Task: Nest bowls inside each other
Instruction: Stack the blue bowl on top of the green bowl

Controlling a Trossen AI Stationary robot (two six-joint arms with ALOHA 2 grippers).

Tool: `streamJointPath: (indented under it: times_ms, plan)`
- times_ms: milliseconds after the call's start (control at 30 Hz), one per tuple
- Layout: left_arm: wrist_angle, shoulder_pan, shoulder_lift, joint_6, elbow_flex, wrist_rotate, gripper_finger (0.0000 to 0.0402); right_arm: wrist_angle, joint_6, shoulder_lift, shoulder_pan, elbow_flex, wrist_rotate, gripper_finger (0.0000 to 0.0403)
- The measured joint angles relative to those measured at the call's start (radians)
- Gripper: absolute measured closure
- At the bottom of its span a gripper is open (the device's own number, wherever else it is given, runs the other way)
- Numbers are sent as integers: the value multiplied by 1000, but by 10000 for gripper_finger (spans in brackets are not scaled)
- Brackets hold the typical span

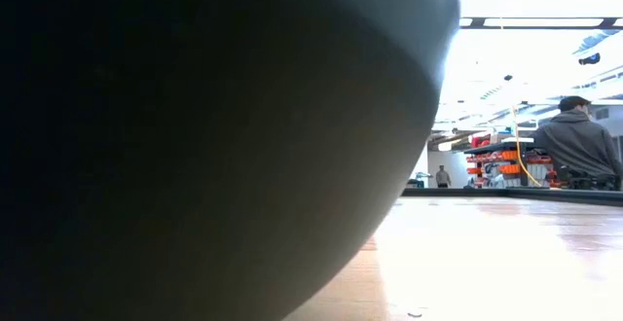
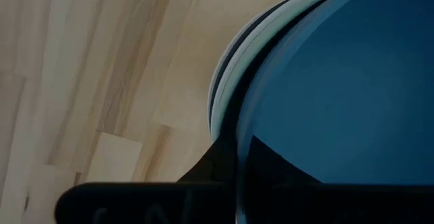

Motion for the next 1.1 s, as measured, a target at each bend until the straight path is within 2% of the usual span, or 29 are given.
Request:
streamJointPath:
  times_ms: [100,333,600,733,1100]
  plan:
    - [5,0,-3,1,-1,5,383,0,0,0,0,0,0,347]
    - [9,0,-29,1,-6,43,314,0,-1,0,-3,0,1,347]
    - [14,0,-39,0,-5,57,268,0,-1,0,-3,0,0,347]
    - [14,1,-40,0,-4,115,245,0,-2,0,-3,0,0,347]
    - [17,-1,-58,8,30,140,217,-1,-2,0,-9,0,0,346]
